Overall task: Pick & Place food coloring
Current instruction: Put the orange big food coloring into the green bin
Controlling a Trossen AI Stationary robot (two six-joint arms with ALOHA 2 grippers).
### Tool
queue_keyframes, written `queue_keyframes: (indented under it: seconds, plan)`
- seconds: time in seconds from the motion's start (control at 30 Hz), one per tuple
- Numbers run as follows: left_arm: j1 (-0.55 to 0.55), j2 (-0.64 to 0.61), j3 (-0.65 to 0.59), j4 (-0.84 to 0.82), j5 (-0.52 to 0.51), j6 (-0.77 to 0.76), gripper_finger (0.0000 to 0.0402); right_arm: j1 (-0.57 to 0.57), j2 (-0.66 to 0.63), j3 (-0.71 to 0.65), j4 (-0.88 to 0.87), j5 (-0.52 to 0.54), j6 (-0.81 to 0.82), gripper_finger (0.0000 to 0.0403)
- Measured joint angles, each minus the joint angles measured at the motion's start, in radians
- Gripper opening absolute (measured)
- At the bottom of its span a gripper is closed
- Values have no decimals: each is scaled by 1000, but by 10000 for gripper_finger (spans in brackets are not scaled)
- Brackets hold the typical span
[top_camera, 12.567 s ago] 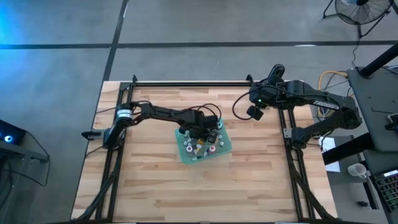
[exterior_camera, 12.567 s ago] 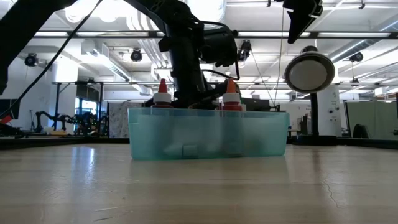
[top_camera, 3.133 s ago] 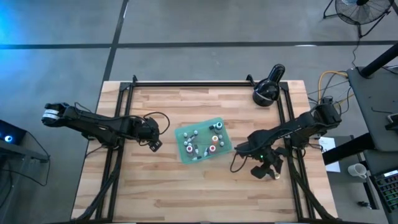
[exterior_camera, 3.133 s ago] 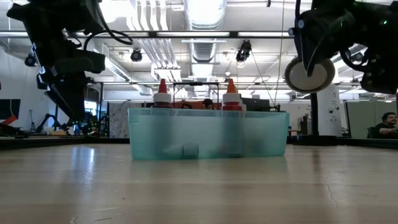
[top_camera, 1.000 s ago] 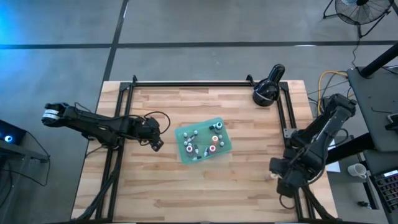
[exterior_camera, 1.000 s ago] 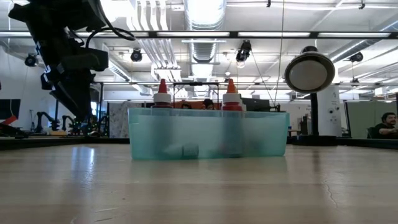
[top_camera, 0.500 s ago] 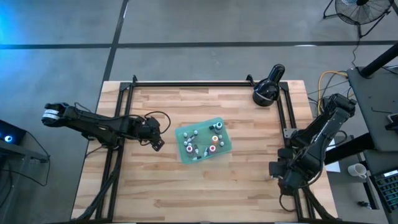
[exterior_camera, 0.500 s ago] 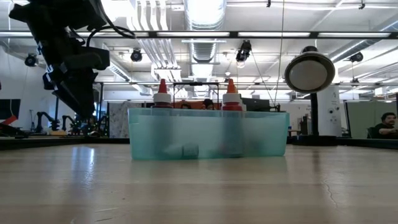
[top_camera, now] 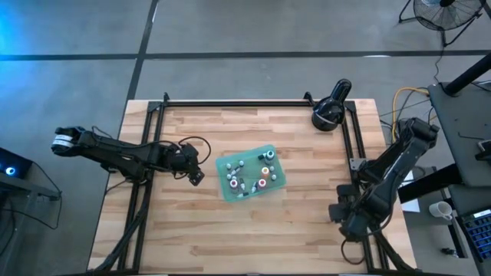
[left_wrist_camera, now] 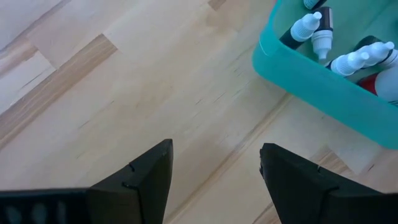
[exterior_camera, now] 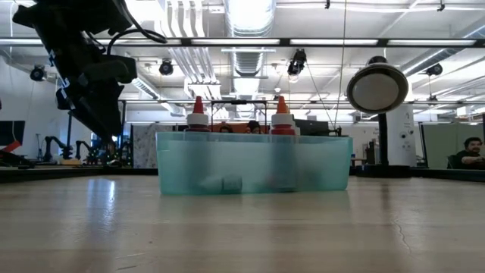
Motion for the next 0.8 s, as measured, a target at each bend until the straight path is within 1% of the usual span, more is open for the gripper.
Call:
queue_keyframes:
  seconds: [0.2,0.4,0.8]
  plan:
    - [0,0,0,-1,0,0,213,0,22,0,7,0,-3,216]
    - [0,0,0,-1,1,4,213,-2,22,2,56,-1,-3,211]
    - [0,0,0,-1,-10,4,213,-14,21,2,44,9,21,209]
